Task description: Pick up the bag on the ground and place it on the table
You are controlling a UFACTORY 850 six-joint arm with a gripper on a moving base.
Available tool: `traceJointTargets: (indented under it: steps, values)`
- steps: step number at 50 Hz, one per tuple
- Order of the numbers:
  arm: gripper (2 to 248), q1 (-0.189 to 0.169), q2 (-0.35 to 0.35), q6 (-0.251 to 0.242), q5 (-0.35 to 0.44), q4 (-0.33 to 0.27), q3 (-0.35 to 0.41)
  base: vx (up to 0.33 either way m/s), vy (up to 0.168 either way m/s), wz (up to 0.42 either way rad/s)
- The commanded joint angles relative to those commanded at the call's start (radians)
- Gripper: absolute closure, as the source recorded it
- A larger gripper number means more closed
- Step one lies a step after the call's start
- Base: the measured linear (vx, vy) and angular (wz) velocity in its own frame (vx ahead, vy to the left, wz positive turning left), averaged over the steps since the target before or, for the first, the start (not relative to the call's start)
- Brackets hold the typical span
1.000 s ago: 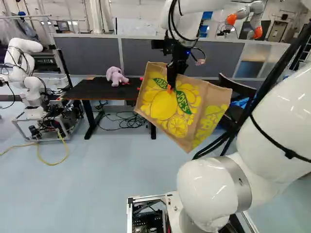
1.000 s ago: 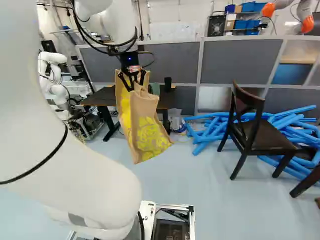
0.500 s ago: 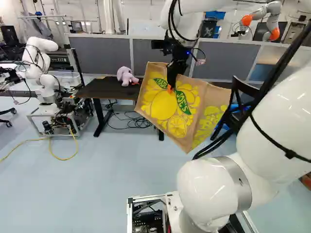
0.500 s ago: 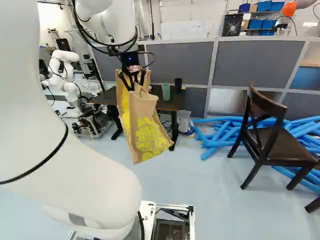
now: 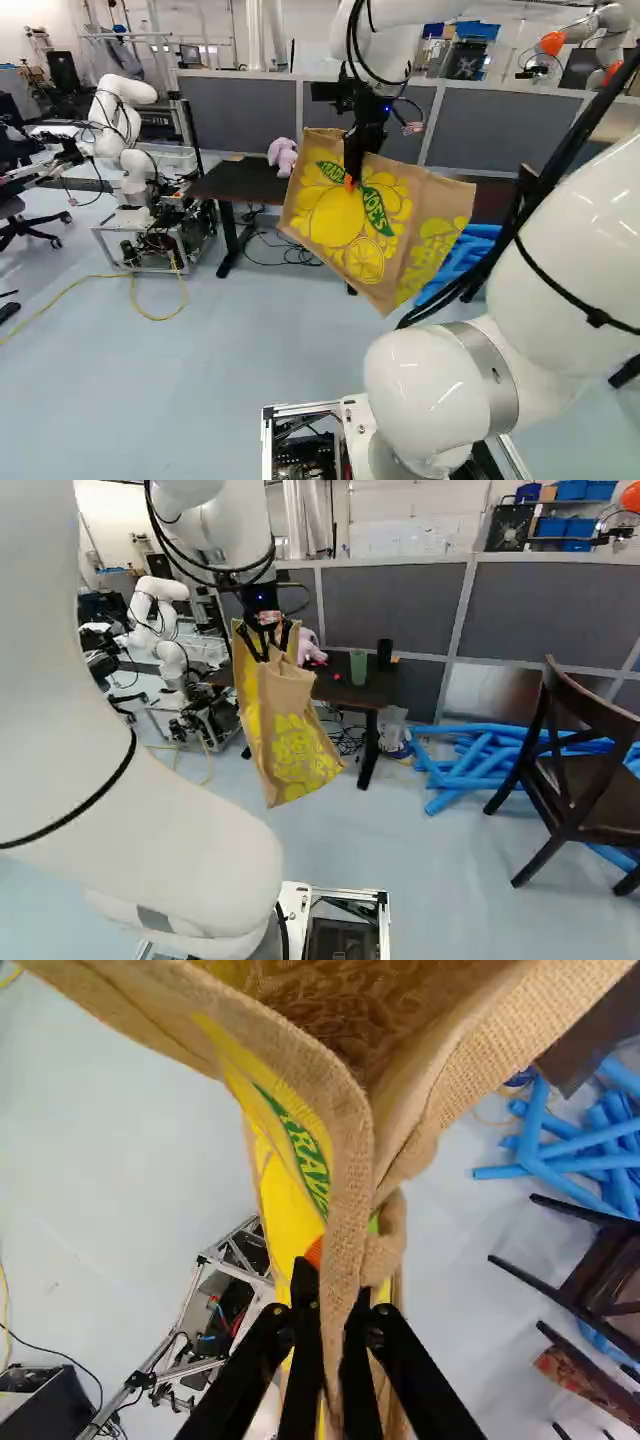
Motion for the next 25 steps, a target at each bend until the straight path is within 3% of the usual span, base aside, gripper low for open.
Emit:
traceJointTargets:
  steps: [10, 25]
  values:
    - [228, 0.000, 0.000, 0.000, 0.000, 0.000, 0.000, 0.079, 0.097, 0.136]
    - [228, 0.000, 0.000, 0.000, 0.000, 0.000, 0.000, 0.093, 0.068, -0.004]
